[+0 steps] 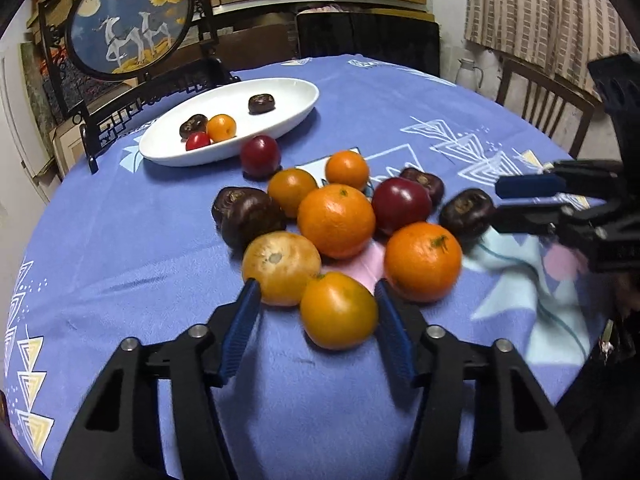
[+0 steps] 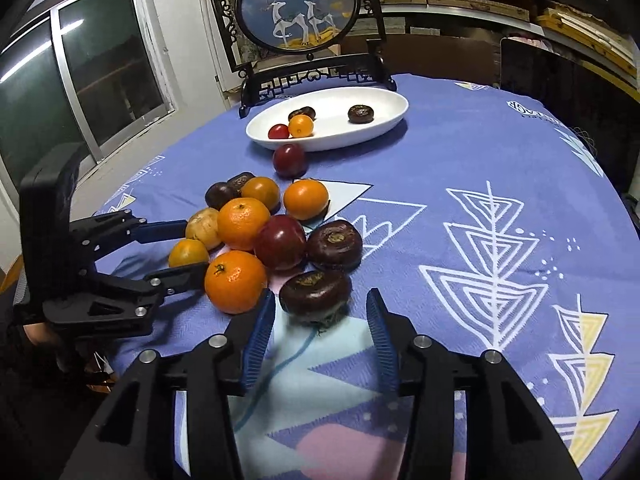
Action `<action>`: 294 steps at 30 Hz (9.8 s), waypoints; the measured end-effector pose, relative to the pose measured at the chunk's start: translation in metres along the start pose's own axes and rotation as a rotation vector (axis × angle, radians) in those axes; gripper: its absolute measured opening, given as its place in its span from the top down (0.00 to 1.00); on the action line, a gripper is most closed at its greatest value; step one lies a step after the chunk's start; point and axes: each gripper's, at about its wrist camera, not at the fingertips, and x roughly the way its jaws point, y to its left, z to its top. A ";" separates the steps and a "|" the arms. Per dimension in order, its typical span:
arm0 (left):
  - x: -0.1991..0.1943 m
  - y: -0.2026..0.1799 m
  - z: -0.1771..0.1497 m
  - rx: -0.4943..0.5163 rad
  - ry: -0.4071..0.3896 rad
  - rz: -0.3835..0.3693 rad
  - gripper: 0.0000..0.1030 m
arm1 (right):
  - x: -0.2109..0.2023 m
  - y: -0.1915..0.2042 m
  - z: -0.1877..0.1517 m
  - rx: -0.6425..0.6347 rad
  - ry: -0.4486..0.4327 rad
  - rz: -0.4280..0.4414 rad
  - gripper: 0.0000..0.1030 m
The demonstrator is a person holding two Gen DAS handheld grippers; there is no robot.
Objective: Organize fruits
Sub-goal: 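Grasp a dark brown fruit with the right tool while the left tool grasps a yellow-orange tomato, then carry both fruits onto the white plate and open both tools, then grasp the pale yellow fruit with the left tool while the right tool grasps a tangerine, then carry both fruits onto the white plate and open both tools, then grasp a tangerine with the left tool while the right tool grasps a red tomato, then carry the tangerine and red tomato onto the white plate and open both tools, then grasp a dark brown fruit with the left tool while the right tool grasps another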
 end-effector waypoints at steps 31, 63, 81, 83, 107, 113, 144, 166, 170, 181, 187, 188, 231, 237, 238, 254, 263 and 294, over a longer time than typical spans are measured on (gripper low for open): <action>-0.042 0.027 -0.006 -0.105 -0.078 -0.023 0.66 | 0.029 0.018 0.007 -0.064 0.067 -0.056 0.60; 0.128 0.181 0.159 -0.235 0.065 0.006 0.66 | 0.153 -0.053 0.212 0.090 0.054 0.038 0.60; 0.039 0.138 0.114 -0.174 -0.060 -0.012 0.15 | 0.093 -0.036 0.167 0.062 0.019 0.015 0.52; 0.024 0.123 0.099 -0.142 -0.060 -0.023 0.15 | 0.074 -0.027 0.148 0.047 0.017 0.033 0.49; -0.007 0.059 0.002 -0.103 0.026 -0.016 0.13 | 0.048 0.058 0.016 -0.043 0.063 0.044 0.58; 0.002 0.046 0.016 -0.058 0.029 0.000 0.13 | 0.032 0.040 0.010 0.017 0.018 0.045 0.59; -0.022 0.059 0.052 -0.099 -0.048 -0.076 0.60 | -0.012 0.014 0.053 0.049 -0.057 0.089 0.59; 0.153 0.154 0.194 -0.208 0.062 -0.014 0.60 | 0.165 -0.050 0.231 0.110 -0.004 0.072 0.58; 0.147 0.158 0.193 -0.223 0.034 0.011 0.36 | 0.174 -0.056 0.233 0.134 0.000 0.072 0.57; 0.056 0.119 0.133 -0.129 -0.022 -0.031 0.30 | 0.092 -0.040 0.179 0.079 -0.045 0.050 0.53; 0.022 0.091 0.078 -0.095 0.001 -0.062 0.30 | 0.045 -0.011 0.110 0.003 -0.022 0.061 0.53; 0.016 0.089 0.067 -0.105 0.005 -0.076 0.30 | 0.039 -0.007 0.100 -0.009 -0.020 0.067 0.53; 0.039 0.004 0.050 -0.112 0.082 -0.007 0.56 | -0.016 -0.008 0.020 0.046 -0.081 0.051 0.63; 0.010 0.015 0.043 -0.143 0.029 -0.041 0.56 | -0.017 -0.010 0.025 0.061 -0.087 0.070 0.63; 0.002 0.020 0.044 -0.154 0.010 -0.047 0.56 | -0.018 -0.009 0.028 0.062 -0.088 0.075 0.63; 0.017 0.117 0.135 -0.219 -0.061 -0.004 0.56 | 0.011 -0.032 0.169 0.104 -0.129 0.182 0.63; 0.111 0.158 0.180 -0.258 0.025 0.018 0.55 | 0.125 -0.048 0.227 0.170 -0.042 0.172 0.63; 0.040 0.056 0.046 -0.090 0.075 0.018 0.42 | 0.030 -0.050 0.065 0.259 -0.057 0.107 0.51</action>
